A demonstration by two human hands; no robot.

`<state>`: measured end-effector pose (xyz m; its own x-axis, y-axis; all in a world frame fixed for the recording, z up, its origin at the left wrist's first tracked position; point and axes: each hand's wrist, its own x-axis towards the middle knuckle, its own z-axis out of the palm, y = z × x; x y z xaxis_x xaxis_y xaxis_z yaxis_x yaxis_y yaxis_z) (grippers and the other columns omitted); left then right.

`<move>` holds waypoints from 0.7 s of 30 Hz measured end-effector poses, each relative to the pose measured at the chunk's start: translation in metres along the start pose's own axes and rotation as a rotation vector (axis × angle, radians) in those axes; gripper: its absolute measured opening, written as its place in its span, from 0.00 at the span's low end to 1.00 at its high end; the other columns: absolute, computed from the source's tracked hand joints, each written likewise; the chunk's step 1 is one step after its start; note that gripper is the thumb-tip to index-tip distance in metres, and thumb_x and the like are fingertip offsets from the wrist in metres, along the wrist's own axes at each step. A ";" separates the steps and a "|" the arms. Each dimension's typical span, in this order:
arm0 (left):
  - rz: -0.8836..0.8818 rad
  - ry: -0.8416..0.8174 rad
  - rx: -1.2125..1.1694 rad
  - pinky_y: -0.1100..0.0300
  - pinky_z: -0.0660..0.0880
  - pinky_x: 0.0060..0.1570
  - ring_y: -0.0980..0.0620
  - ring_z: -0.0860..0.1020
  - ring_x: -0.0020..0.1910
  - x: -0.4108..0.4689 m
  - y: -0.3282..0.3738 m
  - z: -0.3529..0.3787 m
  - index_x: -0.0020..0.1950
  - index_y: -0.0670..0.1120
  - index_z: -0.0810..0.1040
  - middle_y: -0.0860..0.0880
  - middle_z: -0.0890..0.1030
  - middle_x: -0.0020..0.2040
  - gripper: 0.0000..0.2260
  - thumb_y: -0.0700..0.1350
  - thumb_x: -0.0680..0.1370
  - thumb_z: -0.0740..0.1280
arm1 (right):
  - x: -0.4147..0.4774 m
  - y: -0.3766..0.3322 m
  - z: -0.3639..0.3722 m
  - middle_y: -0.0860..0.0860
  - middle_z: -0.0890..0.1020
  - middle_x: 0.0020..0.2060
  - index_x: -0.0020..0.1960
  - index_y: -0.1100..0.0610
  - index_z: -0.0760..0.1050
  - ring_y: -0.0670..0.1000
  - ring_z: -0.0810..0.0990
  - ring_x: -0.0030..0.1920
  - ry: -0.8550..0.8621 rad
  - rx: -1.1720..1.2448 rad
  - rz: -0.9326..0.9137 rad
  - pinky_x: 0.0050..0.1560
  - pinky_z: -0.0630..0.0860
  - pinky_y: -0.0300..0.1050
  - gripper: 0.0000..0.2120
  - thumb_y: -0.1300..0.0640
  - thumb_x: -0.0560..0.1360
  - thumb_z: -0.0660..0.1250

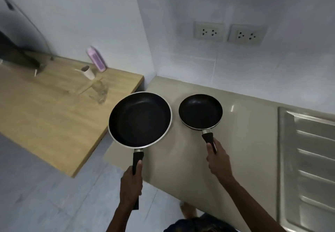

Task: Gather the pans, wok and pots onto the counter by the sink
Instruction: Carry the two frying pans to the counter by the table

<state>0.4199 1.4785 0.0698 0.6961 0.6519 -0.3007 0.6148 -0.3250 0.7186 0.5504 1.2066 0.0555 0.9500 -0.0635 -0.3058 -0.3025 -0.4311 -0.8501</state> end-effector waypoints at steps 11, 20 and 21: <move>0.157 -0.267 0.059 0.55 0.73 0.38 0.48 0.80 0.35 0.170 0.023 -0.015 0.38 0.48 0.77 0.49 0.80 0.33 0.25 0.66 0.79 0.57 | 0.027 -0.034 0.096 0.50 0.79 0.48 0.74 0.46 0.67 0.53 0.75 0.44 0.278 0.089 0.147 0.49 0.79 0.57 0.21 0.45 0.82 0.58; 0.280 -0.422 0.097 0.56 0.71 0.32 0.52 0.73 0.26 0.240 0.037 -0.020 0.35 0.44 0.73 0.48 0.73 0.27 0.25 0.62 0.81 0.58 | 0.037 -0.047 0.156 0.48 0.77 0.48 0.75 0.46 0.65 0.53 0.77 0.43 0.417 0.223 0.230 0.46 0.74 0.51 0.23 0.42 0.82 0.56; 0.280 -0.437 0.098 0.56 0.71 0.32 0.51 0.73 0.26 0.245 0.038 -0.019 0.35 0.44 0.74 0.48 0.73 0.27 0.25 0.62 0.81 0.58 | 0.039 -0.047 0.159 0.48 0.78 0.47 0.74 0.45 0.66 0.52 0.78 0.41 0.426 0.227 0.231 0.45 0.75 0.51 0.22 0.42 0.82 0.57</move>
<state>0.6064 1.6386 0.0352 0.9154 0.1913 -0.3541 0.4004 -0.5216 0.7534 0.5895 1.3669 0.0153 0.7897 -0.5137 -0.3353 -0.4723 -0.1601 -0.8668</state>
